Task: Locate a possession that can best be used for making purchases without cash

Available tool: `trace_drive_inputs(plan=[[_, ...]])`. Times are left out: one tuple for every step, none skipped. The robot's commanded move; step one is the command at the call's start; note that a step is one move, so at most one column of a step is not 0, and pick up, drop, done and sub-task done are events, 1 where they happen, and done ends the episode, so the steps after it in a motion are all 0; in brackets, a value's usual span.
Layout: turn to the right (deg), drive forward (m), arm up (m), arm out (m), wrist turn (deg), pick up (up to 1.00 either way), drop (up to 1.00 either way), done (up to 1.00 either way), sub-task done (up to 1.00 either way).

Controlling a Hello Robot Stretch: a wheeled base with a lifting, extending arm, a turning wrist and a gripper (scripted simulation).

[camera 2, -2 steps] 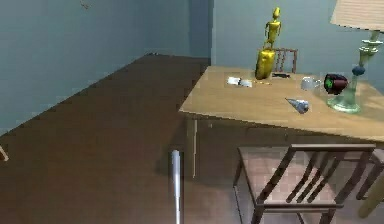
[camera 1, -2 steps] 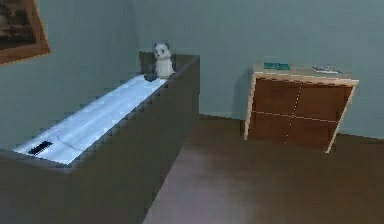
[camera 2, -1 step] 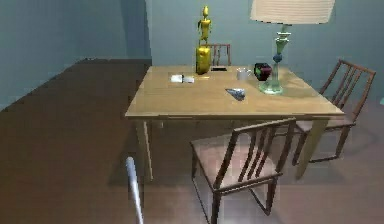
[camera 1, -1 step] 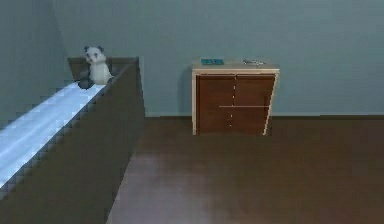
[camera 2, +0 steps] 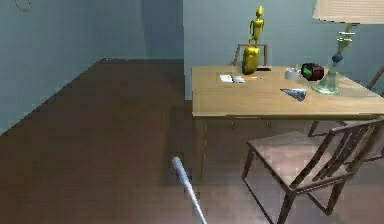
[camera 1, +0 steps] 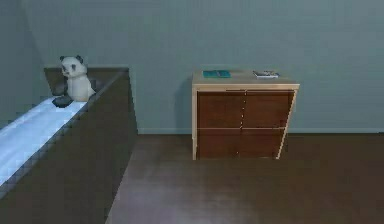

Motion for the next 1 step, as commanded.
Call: trace_drive_inputs(plan=[[9.0,0.0,0.0,0.0,0.0,0.0,0.0,0.0,0.0]])
